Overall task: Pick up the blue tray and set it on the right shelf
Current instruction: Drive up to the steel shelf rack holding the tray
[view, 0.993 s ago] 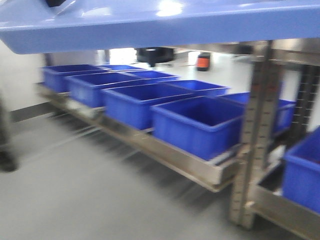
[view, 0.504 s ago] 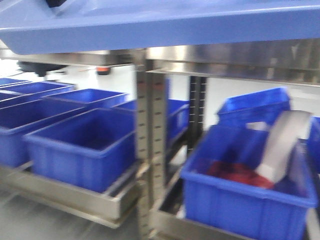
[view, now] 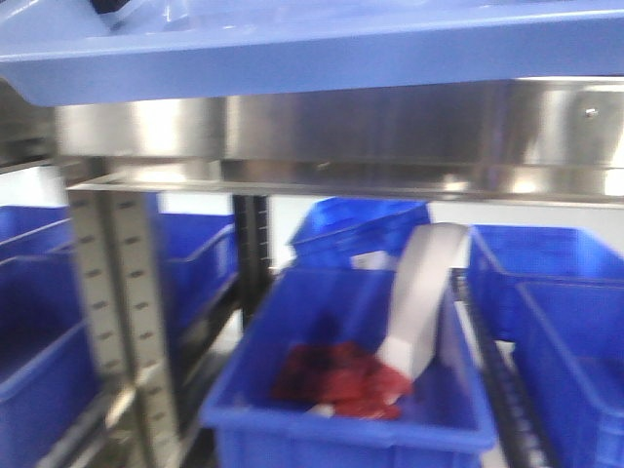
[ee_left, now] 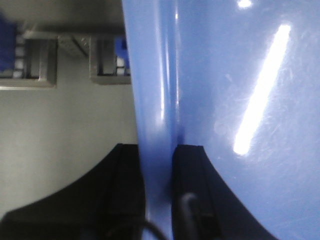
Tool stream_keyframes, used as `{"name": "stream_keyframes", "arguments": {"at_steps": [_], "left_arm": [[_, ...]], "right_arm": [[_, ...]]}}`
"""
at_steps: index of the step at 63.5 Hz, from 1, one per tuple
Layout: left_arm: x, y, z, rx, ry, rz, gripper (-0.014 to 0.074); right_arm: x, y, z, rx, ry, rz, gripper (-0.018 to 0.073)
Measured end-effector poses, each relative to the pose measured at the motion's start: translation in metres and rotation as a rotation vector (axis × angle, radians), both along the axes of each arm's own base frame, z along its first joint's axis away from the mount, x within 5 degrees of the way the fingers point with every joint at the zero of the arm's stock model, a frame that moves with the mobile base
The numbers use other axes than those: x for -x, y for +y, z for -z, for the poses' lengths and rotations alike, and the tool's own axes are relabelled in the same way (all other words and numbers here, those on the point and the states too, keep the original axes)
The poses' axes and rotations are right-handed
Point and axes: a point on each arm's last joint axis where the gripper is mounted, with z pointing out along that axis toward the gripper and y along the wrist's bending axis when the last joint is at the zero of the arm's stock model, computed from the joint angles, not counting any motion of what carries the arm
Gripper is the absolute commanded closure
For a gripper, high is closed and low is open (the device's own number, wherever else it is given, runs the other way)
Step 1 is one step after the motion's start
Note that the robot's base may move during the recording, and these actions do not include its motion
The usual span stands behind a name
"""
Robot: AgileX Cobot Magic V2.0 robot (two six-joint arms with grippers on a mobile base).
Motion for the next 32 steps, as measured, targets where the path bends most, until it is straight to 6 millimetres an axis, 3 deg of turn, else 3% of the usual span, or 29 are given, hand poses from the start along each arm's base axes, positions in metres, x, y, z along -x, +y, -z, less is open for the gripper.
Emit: {"name": "stream_keyframes", "arguments": {"at_steps": [32], "left_arm": [[0.0001, -0.0001, 0.0000, 0.001, 0.001, 0.000, 0.0645]], "right_arm": [[0.0000, 0.0000, 0.0000, 0.000, 0.000, 0.000, 0.0529]]}}
